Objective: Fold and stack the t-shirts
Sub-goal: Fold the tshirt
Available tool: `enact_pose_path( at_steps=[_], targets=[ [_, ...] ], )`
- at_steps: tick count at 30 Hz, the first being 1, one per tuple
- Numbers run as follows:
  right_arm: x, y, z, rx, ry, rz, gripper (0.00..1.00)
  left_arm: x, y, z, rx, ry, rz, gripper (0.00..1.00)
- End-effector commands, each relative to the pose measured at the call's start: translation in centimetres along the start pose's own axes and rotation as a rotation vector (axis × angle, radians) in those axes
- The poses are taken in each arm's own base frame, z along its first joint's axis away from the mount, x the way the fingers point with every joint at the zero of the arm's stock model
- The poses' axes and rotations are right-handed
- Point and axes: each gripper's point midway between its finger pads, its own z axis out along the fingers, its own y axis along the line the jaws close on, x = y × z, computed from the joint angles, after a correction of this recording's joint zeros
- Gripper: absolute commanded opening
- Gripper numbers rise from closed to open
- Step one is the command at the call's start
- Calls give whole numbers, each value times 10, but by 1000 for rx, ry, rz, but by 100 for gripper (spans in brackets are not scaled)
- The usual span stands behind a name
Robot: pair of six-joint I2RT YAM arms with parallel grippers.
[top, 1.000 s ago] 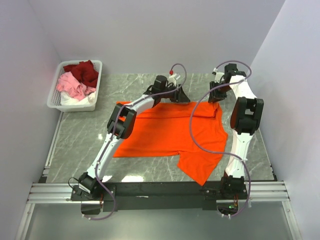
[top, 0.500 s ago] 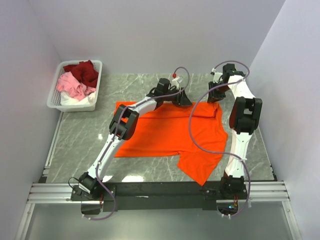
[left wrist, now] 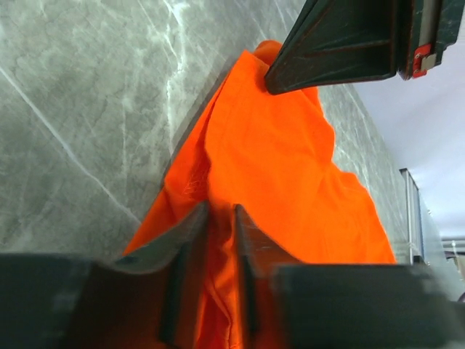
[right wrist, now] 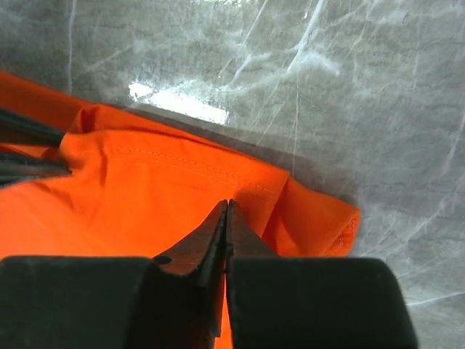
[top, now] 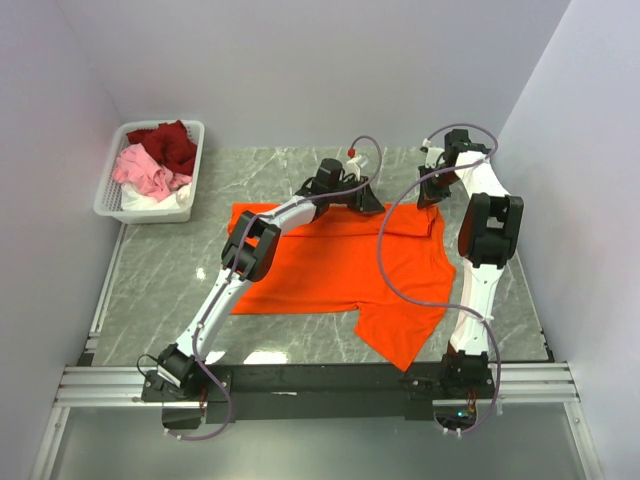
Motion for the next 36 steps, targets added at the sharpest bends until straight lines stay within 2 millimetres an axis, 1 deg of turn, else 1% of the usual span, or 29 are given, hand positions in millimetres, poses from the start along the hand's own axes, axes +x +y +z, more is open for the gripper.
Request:
enact_pose_path(
  at_steps=[1,2,3,5,6,9,11,12,20,22,24,27,29,33,35,36],
  targets=[
    [-5,3,-3,-10,-5,-18,3,-19,-17,5,58,-49,62,23],
    [-6,3,-5,-8,-9,-19,3,-20,-18,5,61,-52,66,19],
    [-10,4,-8,-6,-21,-22,6,-21,-18,5,61,-55,68,11],
    [-15,2,-13,15,-43,-21,12,-22,-18,5,59,-60,71,4],
    [-19,-1,-18,27,-66,-22,17,-24,-20,5,63,-67,79,0],
    [-22,-5,-23,57,-82,-22,31,-27,-22,4,68,-77,88,0],
    [-22,-7,-22,65,-77,-18,34,-27,-23,5,72,-78,91,0],
    [-21,-8,-20,73,-73,-15,38,-29,-23,4,72,-81,95,0],
    [-16,-17,-10,97,-51,14,39,-26,-29,6,86,-70,115,0],
    [-16,-20,-9,109,-51,15,41,-25,-29,6,84,-68,113,0],
    [-15,-24,-7,121,-45,24,45,-25,-29,6,86,-67,112,0],
    [-14,-23,-5,116,-37,30,45,-25,-29,6,88,-67,111,0],
    [-15,-19,-4,85,-35,27,43,-26,-30,6,89,-70,114,0],
    [-13,-9,-3,33,-27,19,29,-25,-30,6,89,-67,122,0],
    [-11,-6,-4,18,-20,14,25,-26,-31,5,87,-68,125,0],
    [-9,-4,-4,7,-12,13,17,-27,-32,5,90,-69,127,0]
  ],
)
